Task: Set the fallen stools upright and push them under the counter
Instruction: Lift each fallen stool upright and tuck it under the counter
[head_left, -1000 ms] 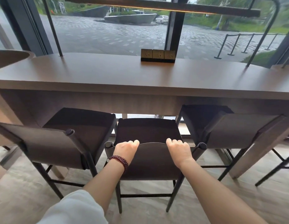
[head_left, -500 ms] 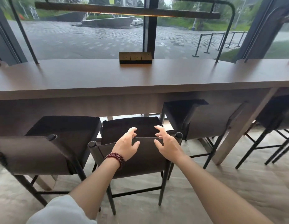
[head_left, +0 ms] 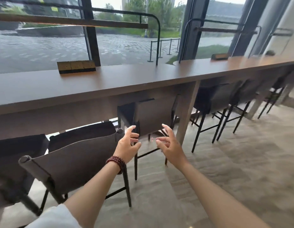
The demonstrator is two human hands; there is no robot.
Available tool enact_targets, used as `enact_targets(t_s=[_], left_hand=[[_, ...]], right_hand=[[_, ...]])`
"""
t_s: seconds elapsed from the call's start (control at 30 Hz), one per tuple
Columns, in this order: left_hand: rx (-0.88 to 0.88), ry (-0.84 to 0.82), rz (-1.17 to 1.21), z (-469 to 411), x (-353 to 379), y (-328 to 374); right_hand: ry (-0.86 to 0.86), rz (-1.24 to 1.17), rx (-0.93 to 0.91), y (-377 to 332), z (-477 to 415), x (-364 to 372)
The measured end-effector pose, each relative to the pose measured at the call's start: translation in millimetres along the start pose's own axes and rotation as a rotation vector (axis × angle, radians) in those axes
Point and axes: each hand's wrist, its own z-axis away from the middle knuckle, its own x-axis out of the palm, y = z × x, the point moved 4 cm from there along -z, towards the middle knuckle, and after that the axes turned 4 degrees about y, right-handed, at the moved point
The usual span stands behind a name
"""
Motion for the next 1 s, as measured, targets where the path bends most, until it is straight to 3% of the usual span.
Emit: enact_targets(t_s=[0.5,1.0], left_hand=[[0.123,-0.349,0.229,68.7,258.8,169.1],[0.300,-0.816,0.330,57.9,494.6,299.0]], right_hand=[[0.342,0.005,0.230,98.0,135.6,-290.0],[0.838,-0.004,0.425,174.5,197.7,-479.8]])
